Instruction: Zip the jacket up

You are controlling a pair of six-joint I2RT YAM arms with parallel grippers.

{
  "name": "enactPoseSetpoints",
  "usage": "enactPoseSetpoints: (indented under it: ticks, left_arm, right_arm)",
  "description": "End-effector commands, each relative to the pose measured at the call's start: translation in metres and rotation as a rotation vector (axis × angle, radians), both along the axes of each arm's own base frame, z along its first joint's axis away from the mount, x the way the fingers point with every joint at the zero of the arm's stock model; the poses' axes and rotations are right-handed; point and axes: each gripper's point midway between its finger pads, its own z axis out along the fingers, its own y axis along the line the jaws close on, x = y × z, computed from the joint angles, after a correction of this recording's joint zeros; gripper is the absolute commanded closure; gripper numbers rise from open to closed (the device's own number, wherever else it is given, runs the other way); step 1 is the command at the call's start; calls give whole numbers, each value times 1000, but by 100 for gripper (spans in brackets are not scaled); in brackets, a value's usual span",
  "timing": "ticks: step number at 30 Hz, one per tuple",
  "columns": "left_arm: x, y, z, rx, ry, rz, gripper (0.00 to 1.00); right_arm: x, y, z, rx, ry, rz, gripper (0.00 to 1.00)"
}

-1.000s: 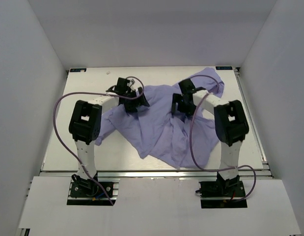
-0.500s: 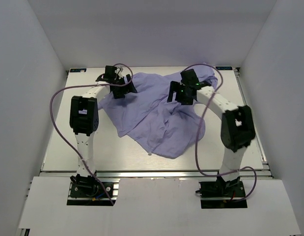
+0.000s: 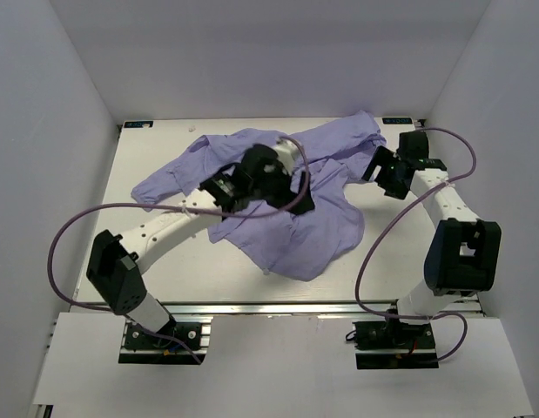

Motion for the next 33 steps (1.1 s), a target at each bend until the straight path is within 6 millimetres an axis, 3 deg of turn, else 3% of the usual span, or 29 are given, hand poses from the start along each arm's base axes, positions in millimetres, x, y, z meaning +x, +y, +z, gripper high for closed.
enactPoseSetpoints:
  ticks: [1,3,4,9,15,18,19,20,24,26,27,29,30,32,33]
  left_arm:
    - [-62,-17,-42,113,77,-97,2]
    - [-89,-27,-66,172,112,-127,2]
    - [-113,-37,-75,187,143,-155,2]
    - [-158,-62,-123,245,252,-221,7]
    - [-161,-85,-150,300,268,-251,13]
    - [-154,-84,-162,353,270,-222,14]
    - [-153,-83,-176,388,282,-218,16]
    - [-153,-83,-179,399,287,-220,22]
    - [-146,-76,-198,469,290,-176,31]
    - [-136,-73,-204,497,275,-137,39]
    - [-133,-71,-207,505,285,-120,52]
    - [-129,-67,-213,514,309,-100,67]
    - [-122,-64,-215,506,323,-75,82]
    - [-114,-55,-220,501,346,-46,99]
    - [-111,-54,-220,494,354,-34,100]
  right_arm:
    - [-4,-13,-14,-67,41,-6,11]
    - [2,-27,-27,-67,68,-38,11]
    - [9,-32,-24,-67,58,-50,11]
    - [37,-35,-37,-44,90,-62,11]
    - [72,-30,-42,-14,43,-44,12]
    - [84,-28,-53,5,44,-39,13]
    - [86,-28,-56,8,47,-41,13]
    - [92,-26,-61,19,54,-38,15]
    - [96,-21,-80,49,104,-30,23]
    - [99,-20,-87,59,102,-34,24]
    - [96,-19,-92,64,112,-36,24]
    - [97,-18,-98,73,117,-37,25]
    - [99,-17,-98,76,115,-39,26]
    - [99,-17,-103,80,123,-42,33]
    - [100,-16,-104,81,119,-41,39]
